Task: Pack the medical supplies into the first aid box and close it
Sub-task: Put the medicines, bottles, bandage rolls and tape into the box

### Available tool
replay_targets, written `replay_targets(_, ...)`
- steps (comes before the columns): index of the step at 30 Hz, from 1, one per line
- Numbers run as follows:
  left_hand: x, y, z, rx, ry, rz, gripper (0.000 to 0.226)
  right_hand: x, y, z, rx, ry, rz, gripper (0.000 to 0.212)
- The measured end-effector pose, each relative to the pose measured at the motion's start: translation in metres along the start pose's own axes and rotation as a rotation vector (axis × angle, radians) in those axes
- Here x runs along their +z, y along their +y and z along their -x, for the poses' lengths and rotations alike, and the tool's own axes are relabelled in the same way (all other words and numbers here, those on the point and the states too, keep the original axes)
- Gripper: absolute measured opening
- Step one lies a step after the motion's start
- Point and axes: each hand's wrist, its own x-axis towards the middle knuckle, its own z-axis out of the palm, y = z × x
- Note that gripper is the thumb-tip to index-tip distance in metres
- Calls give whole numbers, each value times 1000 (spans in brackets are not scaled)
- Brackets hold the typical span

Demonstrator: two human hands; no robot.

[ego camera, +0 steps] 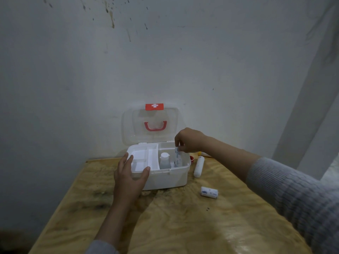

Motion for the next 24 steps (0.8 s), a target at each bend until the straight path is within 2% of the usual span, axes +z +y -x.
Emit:
replay_targets(6, 0, 1, 0, -3, -1, -9, 69, 3, -3, 0, -36, 27, 0, 12)
replay_targets(11, 0, 1, 0, 0, 0, -12, 69, 5, -6, -1, -53, 116, -26, 13)
replay_targets(16, 0, 1, 0, 0, 0, -15, 69, 13, -4, 0, -59, 125, -39, 19)
replay_targets(19, 0, 2, 0, -7, 0, -3, 69, 10, 6, 2, -48, 191, -113, 24)
replay_targets(24, -1, 2, 1, 1, 5, 8, 68, 9, 37, 17, 48, 314, -194, 21)
